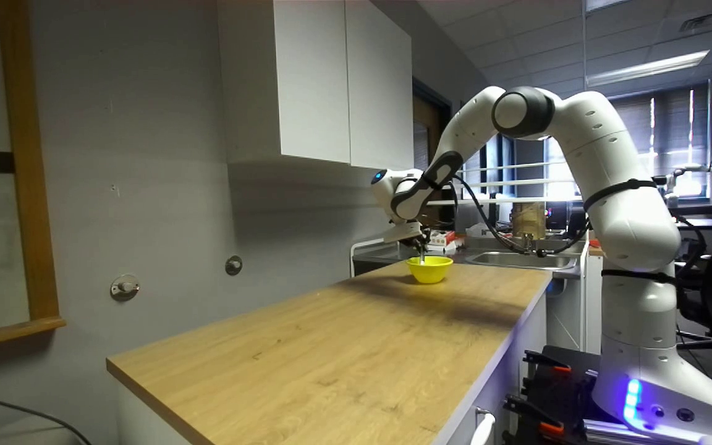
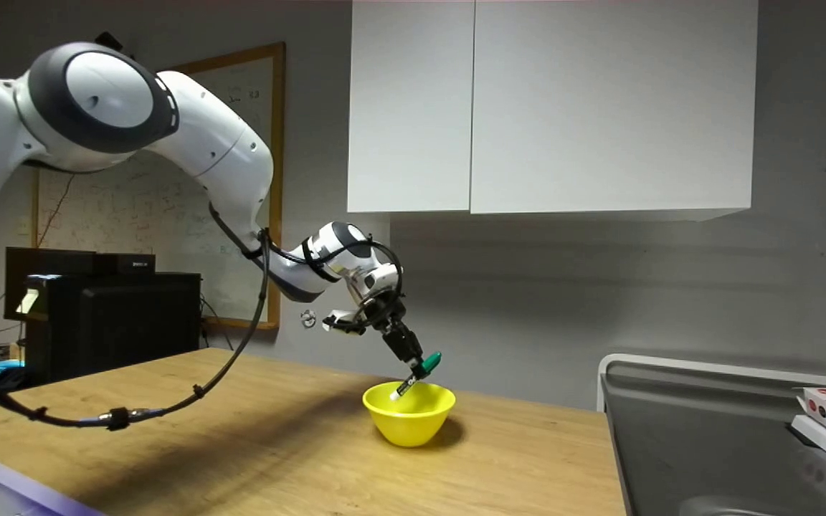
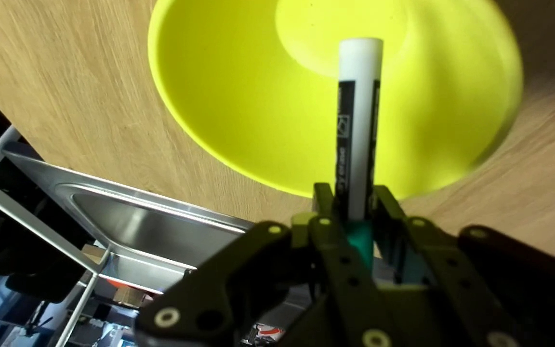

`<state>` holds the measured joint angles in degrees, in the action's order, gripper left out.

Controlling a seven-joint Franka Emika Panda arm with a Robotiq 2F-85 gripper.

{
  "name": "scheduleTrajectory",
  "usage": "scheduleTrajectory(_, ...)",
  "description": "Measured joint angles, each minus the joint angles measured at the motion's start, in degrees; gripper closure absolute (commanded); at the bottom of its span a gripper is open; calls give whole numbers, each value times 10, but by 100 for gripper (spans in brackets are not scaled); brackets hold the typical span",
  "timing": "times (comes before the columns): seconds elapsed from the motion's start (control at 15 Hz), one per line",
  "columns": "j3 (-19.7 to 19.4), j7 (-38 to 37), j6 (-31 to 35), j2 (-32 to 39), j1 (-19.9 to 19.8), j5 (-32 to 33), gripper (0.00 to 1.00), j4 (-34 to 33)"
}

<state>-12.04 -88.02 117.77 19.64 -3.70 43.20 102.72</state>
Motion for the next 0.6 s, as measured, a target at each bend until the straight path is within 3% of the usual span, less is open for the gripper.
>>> scheduleTrajectory(0.4,-7,-2,3,17,-5,10,91,0)
scheduleTrajectory(0.47,-8,-2,3,21,-6,11,52,0)
scheduleTrajectory(0.6,-9,-3,4,28,-6,11,45,0)
